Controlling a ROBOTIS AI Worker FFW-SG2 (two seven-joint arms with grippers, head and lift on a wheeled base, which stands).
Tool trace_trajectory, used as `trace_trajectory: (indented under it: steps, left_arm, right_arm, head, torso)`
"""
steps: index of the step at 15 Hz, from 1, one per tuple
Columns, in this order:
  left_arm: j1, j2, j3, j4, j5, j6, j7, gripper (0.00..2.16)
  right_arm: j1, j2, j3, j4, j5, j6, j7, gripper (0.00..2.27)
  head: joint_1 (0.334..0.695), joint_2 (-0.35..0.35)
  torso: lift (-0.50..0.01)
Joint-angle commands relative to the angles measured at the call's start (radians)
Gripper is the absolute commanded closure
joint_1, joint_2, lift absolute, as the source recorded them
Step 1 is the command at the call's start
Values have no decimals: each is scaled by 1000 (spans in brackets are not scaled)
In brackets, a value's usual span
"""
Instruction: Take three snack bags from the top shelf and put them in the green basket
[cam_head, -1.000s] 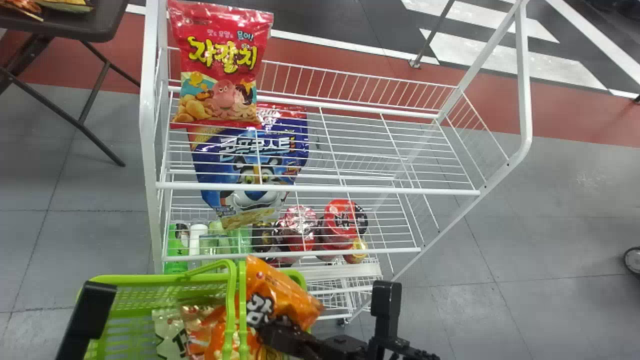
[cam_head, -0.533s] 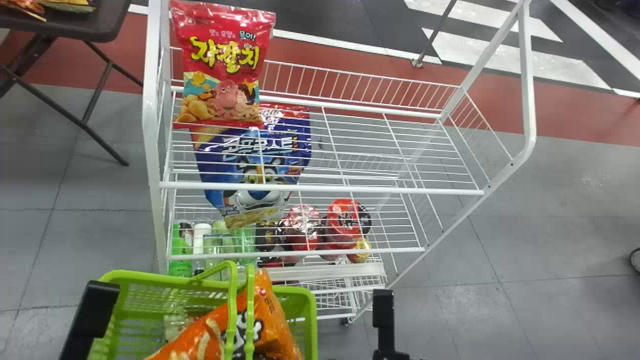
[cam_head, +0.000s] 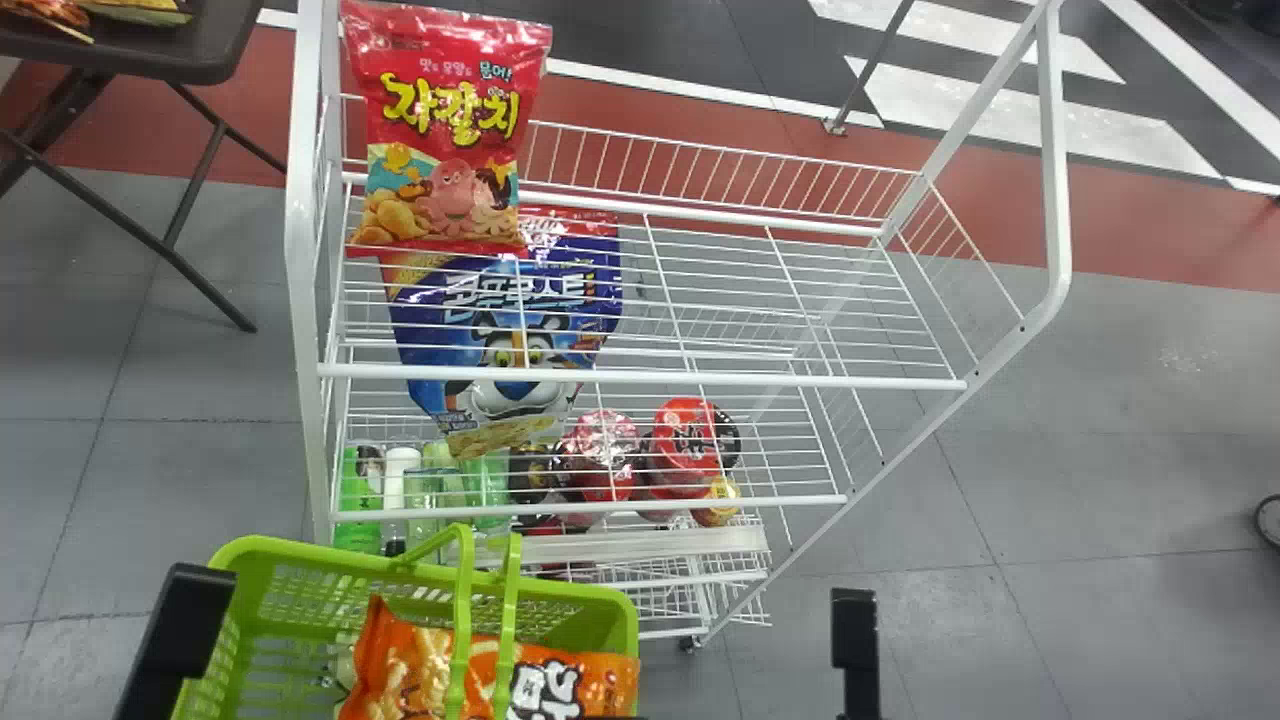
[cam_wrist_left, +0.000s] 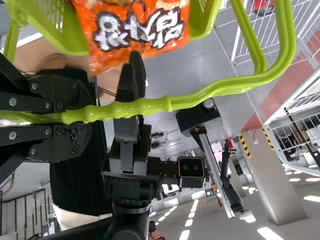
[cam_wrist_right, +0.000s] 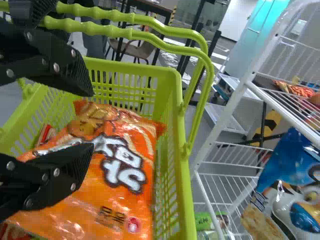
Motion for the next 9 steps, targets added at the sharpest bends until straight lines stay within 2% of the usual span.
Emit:
trace_trajectory:
  steps: [1, 5, 6, 9]
  left_arm:
    - [5, 0, -2, -2, 0, 3, 1, 1997]
    - [7, 0, -10, -3, 5, 21, 24, 1997]
    - [10, 0, -11, -3, 6, 21, 24, 1997]
    - [11, 0, -11, 2, 5, 21, 27, 1997]
  right_arm:
    - [26, 8, -27, -33, 7, -124, -1, 46]
    - [67, 25, -26, -53, 62, -645, -4, 46]
    - [82, 28, -7, -52, 91, -820, -26, 46]
    - [150, 27, 94, -55, 186, -1250, -180, 46]
  head:
    - [695, -350]
    - [695, -350]
    - [695, -350]
    - [695, -350]
  torso:
    - [-44]
    - [-44]
    - [-44]
    - [-44]
